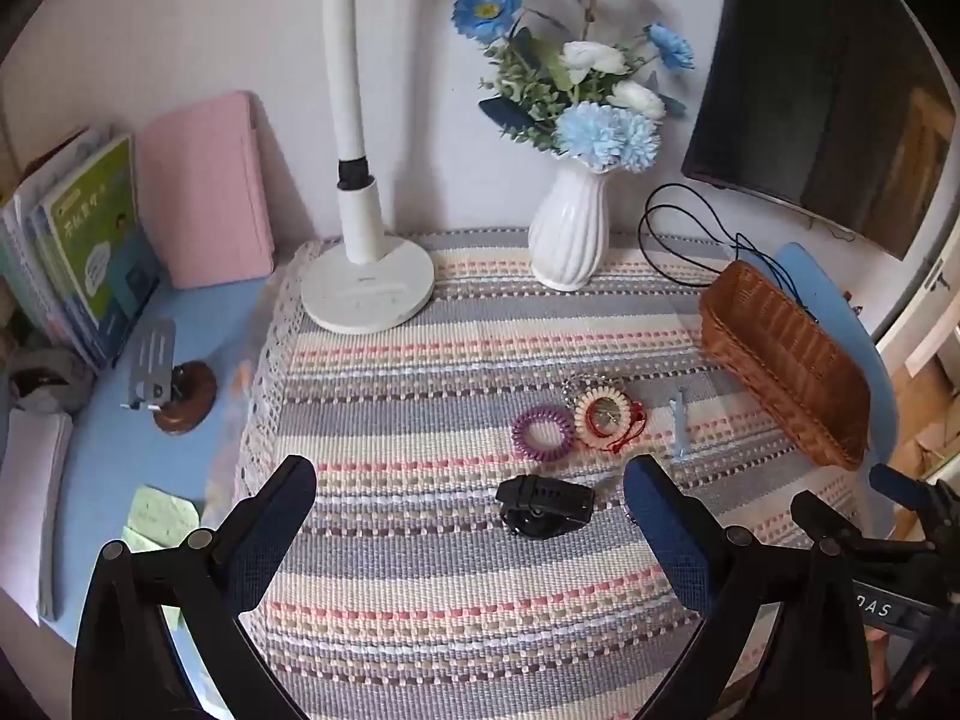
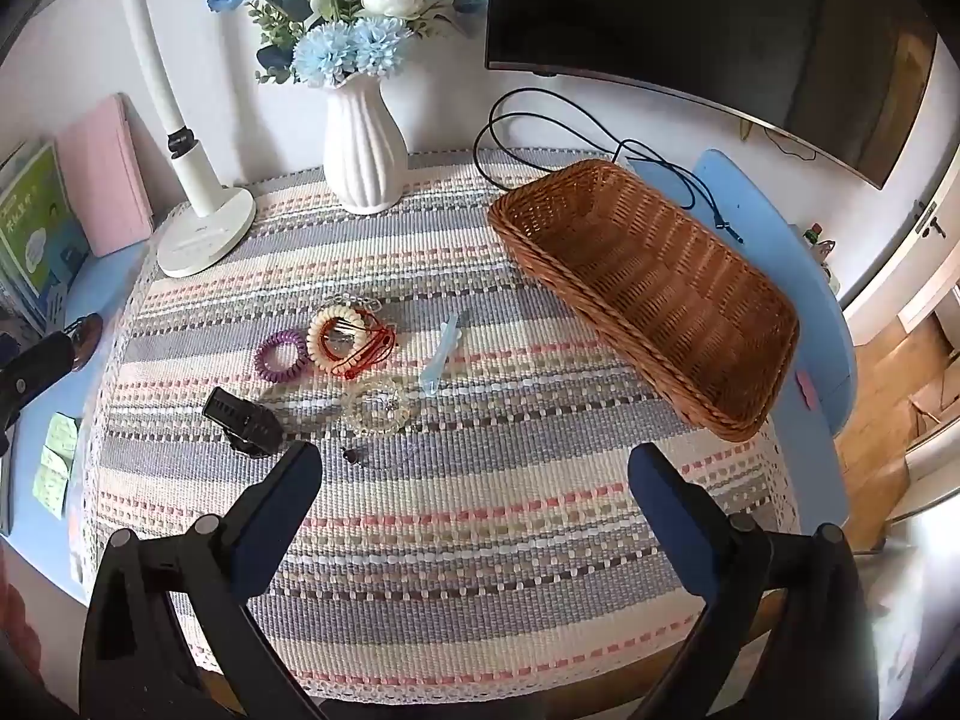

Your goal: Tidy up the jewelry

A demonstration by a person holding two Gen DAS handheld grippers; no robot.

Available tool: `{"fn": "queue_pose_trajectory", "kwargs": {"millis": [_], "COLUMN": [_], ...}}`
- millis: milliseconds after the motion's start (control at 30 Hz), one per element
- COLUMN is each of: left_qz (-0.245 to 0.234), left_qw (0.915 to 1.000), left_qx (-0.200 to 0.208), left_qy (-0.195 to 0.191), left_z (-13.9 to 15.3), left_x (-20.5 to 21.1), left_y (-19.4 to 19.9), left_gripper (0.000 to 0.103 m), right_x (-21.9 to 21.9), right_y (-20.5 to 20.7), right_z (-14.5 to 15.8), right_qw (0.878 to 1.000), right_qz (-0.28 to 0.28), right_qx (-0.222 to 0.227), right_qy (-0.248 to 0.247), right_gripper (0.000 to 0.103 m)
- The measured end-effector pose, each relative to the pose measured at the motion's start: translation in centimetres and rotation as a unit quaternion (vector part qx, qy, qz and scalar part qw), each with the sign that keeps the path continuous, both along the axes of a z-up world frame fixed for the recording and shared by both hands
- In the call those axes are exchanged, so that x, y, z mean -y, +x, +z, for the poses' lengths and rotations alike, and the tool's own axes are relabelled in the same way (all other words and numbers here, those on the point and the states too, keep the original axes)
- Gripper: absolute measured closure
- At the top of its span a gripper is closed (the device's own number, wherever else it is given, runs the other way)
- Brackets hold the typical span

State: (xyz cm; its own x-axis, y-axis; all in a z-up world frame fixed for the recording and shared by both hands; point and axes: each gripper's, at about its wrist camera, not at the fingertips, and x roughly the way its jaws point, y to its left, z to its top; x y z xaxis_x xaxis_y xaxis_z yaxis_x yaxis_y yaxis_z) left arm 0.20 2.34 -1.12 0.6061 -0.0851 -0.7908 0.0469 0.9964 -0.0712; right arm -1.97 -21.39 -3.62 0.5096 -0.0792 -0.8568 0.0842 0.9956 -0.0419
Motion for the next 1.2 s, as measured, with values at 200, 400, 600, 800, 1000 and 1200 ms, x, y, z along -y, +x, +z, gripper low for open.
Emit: {"fn": "queue_pose_trajectory", "kwargs": {"millis": [200, 400, 600, 800, 1000, 1200], "left_qz": [0.002, -0.003, -0.008, -0.006, -0.005, -0.008], "left_qw": [1.0, 1.0, 0.9999, 0.9999, 1.0, 0.9999], "left_qx": [-0.004, -0.004, -0.014, -0.012, -0.007, -0.007], "left_qy": [-0.004, 0.004, -0.003, -0.005, 0.003, 0.004], "left_z": [-0.4, -0.5, -1.0, -1.0, -1.1, -0.9], "left_x": [0.1, 0.8, 0.7, 0.7, 0.9, 1.1], "left_y": [-0.1, 0.1, 0.2, 0.0, -0.1, -0.1], "left_gripper": [0.001, 0.001, 0.001, 0.001, 0.001, 0.001], "right_x": [0.0, 0.2, 0.6, 0.8, 0.8, 0.8], "right_y": [0.2, 0.3, 0.3, 0.4, 0.5, 0.4], "right_z": [-0.2, -0.5, -0.5, -0.7, -0.7, -1.0], "right_qw": [1.0, 1.0, 1.0, 1.0, 0.999, 0.999], "right_qz": [0.0, 0.0, -0.01, -0.012, -0.01, -0.009], "right_qx": [-0.006, -0.01, -0.01, -0.015, -0.017, -0.021], "right_qy": [-0.001, 0.004, 0.013, 0.019, 0.03, 0.029], "right_gripper": [0.001, 0.001, 0.001, 0.001, 0.001, 0.001]}}
